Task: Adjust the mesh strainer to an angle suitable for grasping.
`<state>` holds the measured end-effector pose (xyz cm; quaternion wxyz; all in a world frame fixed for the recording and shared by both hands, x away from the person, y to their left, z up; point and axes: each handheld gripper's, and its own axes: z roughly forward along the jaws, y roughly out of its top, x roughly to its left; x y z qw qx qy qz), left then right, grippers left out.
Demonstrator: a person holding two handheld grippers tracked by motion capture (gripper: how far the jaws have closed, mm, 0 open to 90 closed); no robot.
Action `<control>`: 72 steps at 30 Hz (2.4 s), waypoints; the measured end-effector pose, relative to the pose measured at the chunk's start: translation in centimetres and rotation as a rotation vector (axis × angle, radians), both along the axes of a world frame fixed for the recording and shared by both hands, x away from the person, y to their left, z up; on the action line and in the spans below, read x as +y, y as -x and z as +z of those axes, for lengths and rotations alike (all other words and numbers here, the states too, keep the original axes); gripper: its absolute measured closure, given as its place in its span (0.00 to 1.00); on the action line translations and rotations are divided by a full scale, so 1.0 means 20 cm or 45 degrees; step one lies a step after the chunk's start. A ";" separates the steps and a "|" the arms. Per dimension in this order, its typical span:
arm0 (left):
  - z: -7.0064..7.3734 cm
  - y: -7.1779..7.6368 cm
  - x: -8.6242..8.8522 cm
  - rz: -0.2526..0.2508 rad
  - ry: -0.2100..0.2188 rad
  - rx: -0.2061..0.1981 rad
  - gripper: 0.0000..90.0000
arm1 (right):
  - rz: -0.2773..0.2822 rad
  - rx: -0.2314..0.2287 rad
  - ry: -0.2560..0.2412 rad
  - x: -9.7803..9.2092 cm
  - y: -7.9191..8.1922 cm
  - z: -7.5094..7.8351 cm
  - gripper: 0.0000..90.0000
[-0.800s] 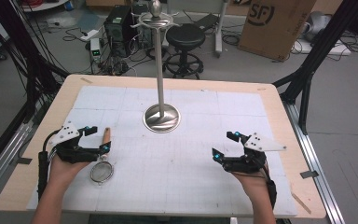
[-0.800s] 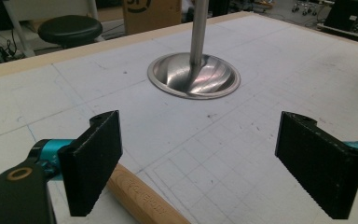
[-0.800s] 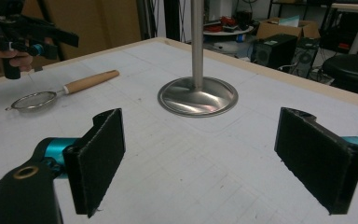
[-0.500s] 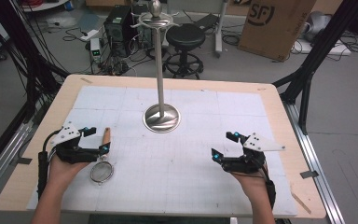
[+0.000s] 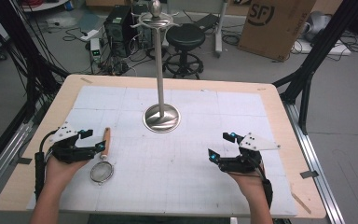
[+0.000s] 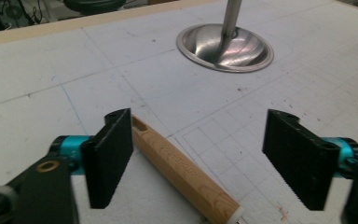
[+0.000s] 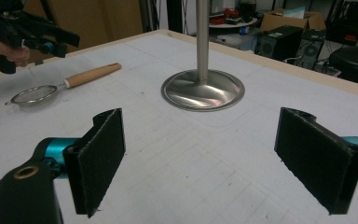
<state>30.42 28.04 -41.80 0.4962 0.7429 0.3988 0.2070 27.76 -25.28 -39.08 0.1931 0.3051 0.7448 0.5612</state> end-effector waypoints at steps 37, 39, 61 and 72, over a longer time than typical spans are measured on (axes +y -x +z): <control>-0.14 -0.14 -0.07 0.092 -0.293 0.112 0.96 | -0.036 0.051 0.061 -0.03 0.07 -0.05 0.17; -0.14 -0.14 -0.08 0.071 -0.291 0.114 0.97 | -0.035 0.052 0.069 -0.03 0.07 -0.05 0.17; -0.09 -0.10 -0.37 -0.232 -0.353 0.109 0.99 | -0.026 0.056 0.106 -0.01 0.07 -0.06 0.17; -0.07 -0.06 -0.48 -0.367 -0.389 0.111 0.99 | -0.024 0.064 0.111 -0.01 0.07 -0.06 0.17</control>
